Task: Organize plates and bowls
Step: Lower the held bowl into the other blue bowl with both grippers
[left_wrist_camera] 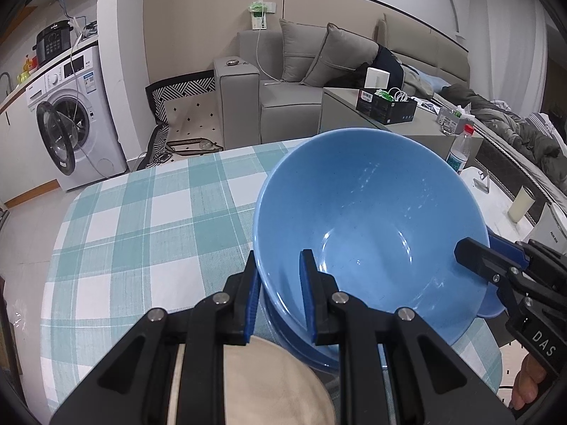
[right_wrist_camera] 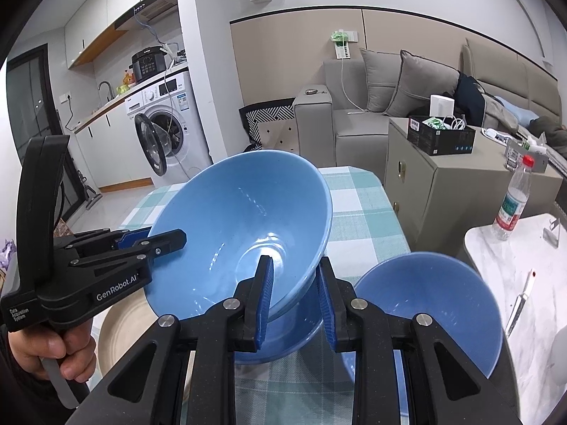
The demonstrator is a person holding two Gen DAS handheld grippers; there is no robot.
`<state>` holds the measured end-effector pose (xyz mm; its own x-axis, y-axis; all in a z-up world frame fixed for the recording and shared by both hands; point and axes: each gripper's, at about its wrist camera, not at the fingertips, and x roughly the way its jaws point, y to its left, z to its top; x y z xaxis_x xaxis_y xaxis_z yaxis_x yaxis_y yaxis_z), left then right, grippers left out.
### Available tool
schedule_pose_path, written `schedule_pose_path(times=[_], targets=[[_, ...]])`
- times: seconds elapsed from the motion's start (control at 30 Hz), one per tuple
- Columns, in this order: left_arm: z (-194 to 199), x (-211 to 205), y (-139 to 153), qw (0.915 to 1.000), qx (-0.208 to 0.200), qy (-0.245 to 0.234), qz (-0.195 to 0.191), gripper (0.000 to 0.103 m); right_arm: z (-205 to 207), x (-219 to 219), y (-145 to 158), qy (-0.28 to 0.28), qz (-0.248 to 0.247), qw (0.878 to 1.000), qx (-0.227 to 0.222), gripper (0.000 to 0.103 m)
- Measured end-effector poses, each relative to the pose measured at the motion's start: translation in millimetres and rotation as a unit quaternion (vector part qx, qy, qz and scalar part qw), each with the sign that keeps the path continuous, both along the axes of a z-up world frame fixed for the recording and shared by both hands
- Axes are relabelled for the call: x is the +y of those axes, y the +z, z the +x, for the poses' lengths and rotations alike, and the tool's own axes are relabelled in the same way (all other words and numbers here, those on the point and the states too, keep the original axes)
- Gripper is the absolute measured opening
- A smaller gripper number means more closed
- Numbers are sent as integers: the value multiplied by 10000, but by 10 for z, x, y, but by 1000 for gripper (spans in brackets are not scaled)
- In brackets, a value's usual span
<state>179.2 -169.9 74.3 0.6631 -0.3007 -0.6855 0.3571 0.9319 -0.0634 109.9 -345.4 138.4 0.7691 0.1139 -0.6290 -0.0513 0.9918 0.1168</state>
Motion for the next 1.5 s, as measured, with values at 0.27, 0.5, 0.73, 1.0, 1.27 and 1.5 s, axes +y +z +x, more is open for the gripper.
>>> schedule_pose_path(times=[0.27,0.5,0.73,1.0,1.27,1.5], targets=[[-23,38,-73,10000,38,50,19,19,5,8,-143,19,163,9998,85,25],[-22,22,-131,9999,62,69,102,19,-1,35,-214,37,98,9999,96,25],[-13,-21,-202,9997,64,100,215,19,14,45,-310,50,24,9999,162,25],[26,-34,-322,9991,208,129,357,19,64,63,-372,60,-72,9996,251,25],[30,-46,-378,9986,238,158,436,19,82,153,-437,27,-323,9990,322,25],[21,-102,-428,9977,182,174,626,19,104,159,-477,-9,-409,9984,386,25]])
